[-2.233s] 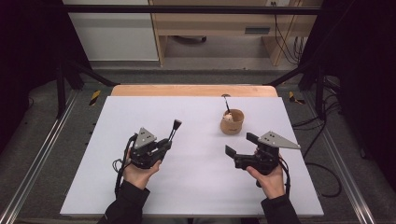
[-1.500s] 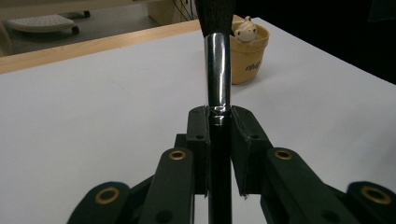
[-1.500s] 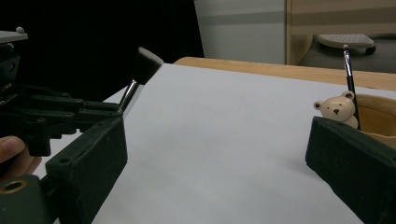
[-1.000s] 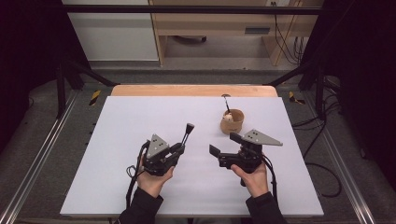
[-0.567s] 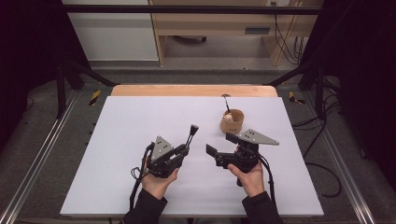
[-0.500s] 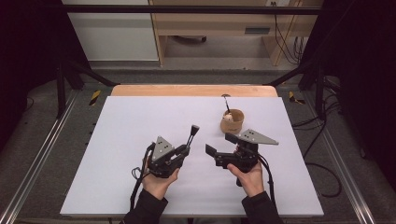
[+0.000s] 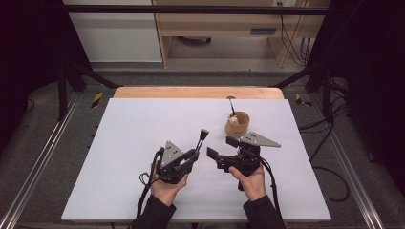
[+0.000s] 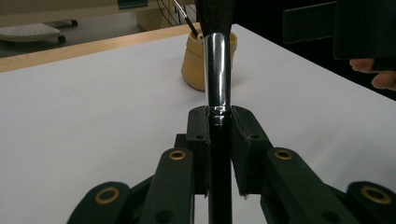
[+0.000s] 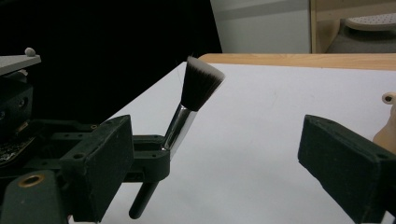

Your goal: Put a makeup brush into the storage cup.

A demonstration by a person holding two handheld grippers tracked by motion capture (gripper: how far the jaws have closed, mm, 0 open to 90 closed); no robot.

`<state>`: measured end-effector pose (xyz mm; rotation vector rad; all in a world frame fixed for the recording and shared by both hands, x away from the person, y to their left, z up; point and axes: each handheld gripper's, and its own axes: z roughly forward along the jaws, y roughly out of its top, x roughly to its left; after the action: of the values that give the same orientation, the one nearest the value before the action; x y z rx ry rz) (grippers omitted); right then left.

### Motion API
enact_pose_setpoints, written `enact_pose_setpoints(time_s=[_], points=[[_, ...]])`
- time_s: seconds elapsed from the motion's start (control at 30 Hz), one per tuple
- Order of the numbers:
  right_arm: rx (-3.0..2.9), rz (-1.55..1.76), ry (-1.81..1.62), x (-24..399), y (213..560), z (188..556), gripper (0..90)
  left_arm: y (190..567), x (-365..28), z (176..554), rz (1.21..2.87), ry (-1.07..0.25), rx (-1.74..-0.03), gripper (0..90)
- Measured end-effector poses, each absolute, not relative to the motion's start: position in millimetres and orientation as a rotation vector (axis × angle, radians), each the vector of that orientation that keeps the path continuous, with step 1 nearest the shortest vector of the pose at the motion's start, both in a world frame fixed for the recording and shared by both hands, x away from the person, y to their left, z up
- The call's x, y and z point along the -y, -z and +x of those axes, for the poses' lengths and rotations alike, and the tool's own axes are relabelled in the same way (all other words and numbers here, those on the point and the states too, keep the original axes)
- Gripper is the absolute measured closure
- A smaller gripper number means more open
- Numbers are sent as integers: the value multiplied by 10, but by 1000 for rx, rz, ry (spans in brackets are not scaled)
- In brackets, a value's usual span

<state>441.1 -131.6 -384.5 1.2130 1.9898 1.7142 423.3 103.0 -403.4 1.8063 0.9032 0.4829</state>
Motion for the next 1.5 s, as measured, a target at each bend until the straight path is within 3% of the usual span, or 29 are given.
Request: enact_pose_setpoints(time_s=[0.83, 1.2, 1.5], points=[[-2001, 1309, -1761, 1214, 3924, 4433, 206, 4010, -879, 4169, 1795, -489, -881, 780], [-2001, 1340, -1806, 1191, 3945, 4443, 284, 4012, -839, 4150, 1788, -485, -882, 780], [-2014, 1363, -1805, 1185, 3966, 4458, 400, 4023, -814, 4142, 1783, -482, -885, 780]])
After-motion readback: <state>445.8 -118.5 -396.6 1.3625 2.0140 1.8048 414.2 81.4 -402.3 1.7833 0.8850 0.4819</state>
